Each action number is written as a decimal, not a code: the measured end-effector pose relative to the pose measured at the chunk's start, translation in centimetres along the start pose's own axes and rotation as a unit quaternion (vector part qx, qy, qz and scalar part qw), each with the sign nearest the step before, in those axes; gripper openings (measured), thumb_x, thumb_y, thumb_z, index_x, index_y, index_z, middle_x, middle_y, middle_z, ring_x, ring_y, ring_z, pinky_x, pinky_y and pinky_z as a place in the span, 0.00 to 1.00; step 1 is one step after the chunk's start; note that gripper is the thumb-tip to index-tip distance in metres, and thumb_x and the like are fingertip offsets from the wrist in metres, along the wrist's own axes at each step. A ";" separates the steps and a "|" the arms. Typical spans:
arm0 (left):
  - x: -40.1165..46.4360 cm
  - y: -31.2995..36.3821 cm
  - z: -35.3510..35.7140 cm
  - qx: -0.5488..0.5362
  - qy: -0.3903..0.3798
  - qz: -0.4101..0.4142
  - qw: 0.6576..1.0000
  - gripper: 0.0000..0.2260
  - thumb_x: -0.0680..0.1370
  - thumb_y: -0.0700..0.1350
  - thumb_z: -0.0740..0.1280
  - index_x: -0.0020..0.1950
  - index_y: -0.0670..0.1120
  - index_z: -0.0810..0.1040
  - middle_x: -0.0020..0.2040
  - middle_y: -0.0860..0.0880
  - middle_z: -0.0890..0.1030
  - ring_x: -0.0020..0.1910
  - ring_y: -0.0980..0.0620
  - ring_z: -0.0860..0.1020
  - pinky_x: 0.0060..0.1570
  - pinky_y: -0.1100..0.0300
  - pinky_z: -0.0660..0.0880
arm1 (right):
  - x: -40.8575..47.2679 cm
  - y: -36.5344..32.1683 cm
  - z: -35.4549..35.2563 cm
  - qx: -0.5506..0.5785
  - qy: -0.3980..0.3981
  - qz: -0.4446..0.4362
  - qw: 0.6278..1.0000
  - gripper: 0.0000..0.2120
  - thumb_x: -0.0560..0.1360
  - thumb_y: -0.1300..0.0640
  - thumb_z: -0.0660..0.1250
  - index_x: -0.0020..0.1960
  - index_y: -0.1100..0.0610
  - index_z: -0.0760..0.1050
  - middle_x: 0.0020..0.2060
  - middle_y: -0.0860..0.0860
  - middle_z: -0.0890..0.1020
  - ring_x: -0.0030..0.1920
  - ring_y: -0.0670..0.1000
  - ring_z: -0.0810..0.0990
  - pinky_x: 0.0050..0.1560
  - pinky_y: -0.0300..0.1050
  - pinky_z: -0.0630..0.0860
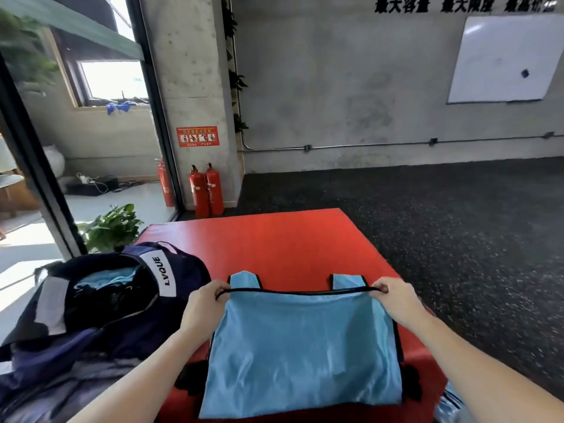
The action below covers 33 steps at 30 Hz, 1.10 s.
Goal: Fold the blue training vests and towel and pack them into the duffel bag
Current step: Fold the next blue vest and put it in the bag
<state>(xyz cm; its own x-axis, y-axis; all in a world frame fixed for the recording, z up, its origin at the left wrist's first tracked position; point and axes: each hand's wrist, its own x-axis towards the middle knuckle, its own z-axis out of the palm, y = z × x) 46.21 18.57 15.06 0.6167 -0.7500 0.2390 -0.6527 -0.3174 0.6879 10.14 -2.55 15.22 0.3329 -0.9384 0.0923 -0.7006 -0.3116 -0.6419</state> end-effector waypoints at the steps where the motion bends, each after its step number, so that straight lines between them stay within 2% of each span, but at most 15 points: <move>1: 0.5 -0.6 0.8 0.009 -0.002 -0.006 1.000 0.09 0.78 0.43 0.66 0.52 0.56 0.82 0.44 0.59 0.84 0.42 0.60 0.81 0.42 0.59 0.78 | 0.6 0.6 0.9 -0.002 -0.003 0.002 1.000 0.08 0.76 0.56 0.73 0.40 0.48 0.80 0.39 0.45 0.82 0.43 0.46 0.80 0.39 0.39 0.71; 4: 1.6 -1.9 3.2 0.080 -0.004 -0.027 0.996 0.11 0.78 0.44 0.64 0.56 0.56 0.81 0.51 0.57 0.84 0.51 0.52 0.81 0.52 0.52 0.76 | 2.5 2.1 3.0 0.004 -0.013 0.021 1.000 0.07 0.76 0.54 0.73 0.41 0.46 0.79 0.40 0.42 0.82 0.47 0.48 0.80 0.42 0.40 0.69; 7: 3.0 -1.4 5.9 0.212 0.013 -0.016 0.977 0.15 0.80 0.43 0.63 0.64 0.56 0.77 0.61 0.53 0.78 0.62 0.47 0.72 0.59 0.48 0.66 | 4.8 2.4 4.1 0.019 0.004 0.041 0.999 0.03 0.76 0.51 0.72 0.46 0.48 0.79 0.42 0.44 0.81 0.48 0.49 0.80 0.47 0.42 0.70; 9: 3.7 0.0 8.0 0.207 0.002 0.019 0.978 0.16 0.80 0.42 0.63 0.65 0.56 0.77 0.63 0.53 0.76 0.64 0.48 0.70 0.61 0.49 0.62 | 6.2 2.6 4.6 0.027 0.018 0.058 0.998 0.05 0.77 0.51 0.72 0.49 0.50 0.78 0.44 0.46 0.80 0.47 0.49 0.78 0.48 0.43 0.69; 11: 4.1 1.5 10.2 0.178 -0.015 0.053 0.982 0.14 0.80 0.42 0.64 0.63 0.55 0.79 0.63 0.54 0.78 0.65 0.50 0.71 0.61 0.52 0.61 | 7.6 3.1 5.0 0.010 0.018 0.066 0.998 0.07 0.77 0.51 0.72 0.52 0.51 0.77 0.46 0.47 0.80 0.48 0.50 0.77 0.49 0.45 0.71; 14: 4.7 2.7 12.3 0.147 -0.046 0.069 0.986 0.13 0.80 0.43 0.65 0.63 0.54 0.79 0.62 0.56 0.78 0.65 0.52 0.72 0.62 0.55 0.60 | 9.2 3.5 6.0 -0.045 0.031 0.065 0.996 0.09 0.76 0.48 0.72 0.53 0.49 0.77 0.51 0.50 0.79 0.53 0.55 0.78 0.57 0.53 0.76; 17: 5.8 2.2 13.3 0.116 -0.093 0.067 0.987 0.12 0.80 0.44 0.65 0.62 0.54 0.79 0.60 0.57 0.79 0.63 0.53 0.75 0.66 0.52 0.67 | 10.5 2.7 6.8 -0.071 0.017 0.060 0.996 0.13 0.77 0.49 0.71 0.60 0.50 0.76 0.55 0.51 0.76 0.58 0.57 0.76 0.60 0.55 0.74; 20: 6.8 1.7 13.9 0.115 -0.129 0.091 0.981 0.11 0.80 0.46 0.66 0.61 0.54 0.80 0.59 0.57 0.81 0.61 0.53 0.76 0.66 0.49 0.70 | 12.1 2.6 6.9 -0.033 -0.006 0.078 0.996 0.10 0.77 0.53 0.71 0.58 0.52 0.78 0.54 0.51 0.80 0.57 0.55 0.79 0.58 0.50 0.75; 24: 7.8 1.8 14.7 0.139 -0.148 0.115 0.972 0.11 0.80 0.49 0.66 0.61 0.54 0.80 0.60 0.58 0.80 0.63 0.53 0.75 0.67 0.48 0.69 | 13.2 3.7 5.9 -0.009 0.022 0.091 0.996 0.04 0.77 0.55 0.72 0.51 0.52 0.81 0.47 0.50 0.83 0.49 0.52 0.80 0.50 0.44 0.73; 28: 8.2 1.6 14.7 0.133 -0.143 0.111 0.974 0.10 0.80 0.48 0.66 0.61 0.54 0.80 0.60 0.58 0.80 0.63 0.54 0.74 0.67 0.50 0.68 | 13.0 4.0 5.8 -0.029 0.029 0.089 0.995 0.09 0.75 0.50 0.74 0.54 0.51 0.80 0.48 0.48 0.81 0.52 0.53 0.80 0.56 0.49 0.77; 31: 8.3 1.2 13.9 0.127 -0.139 0.113 0.976 0.10 0.80 0.48 0.67 0.60 0.53 0.80 0.60 0.58 0.80 0.62 0.54 0.75 0.66 0.49 0.70 | 12.5 2.8 6.3 -0.097 0.064 0.041 0.992 0.12 0.77 0.47 0.70 0.57 0.51 0.79 0.52 0.51 0.80 0.54 0.56 0.79 0.58 0.56 0.76; 33: 8.6 0.9 13.0 0.123 -0.130 0.119 0.977 0.10 0.79 0.47 0.68 0.60 0.52 0.81 0.58 0.58 0.81 0.62 0.54 0.76 0.65 0.48 0.71 | 11.8 1.4 7.1 -0.106 0.071 -0.004 0.992 0.10 0.78 0.49 0.68 0.56 0.53 0.79 0.51 0.52 0.79 0.54 0.57 0.78 0.56 0.56 0.76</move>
<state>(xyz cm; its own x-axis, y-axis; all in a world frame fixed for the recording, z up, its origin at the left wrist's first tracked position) 45.17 4.31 8.80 0.3224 -0.9316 0.1677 -0.8697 -0.2215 0.4410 17.55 -12.98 10.02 0.2571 -0.9428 0.2121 -0.8202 -0.3290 -0.4681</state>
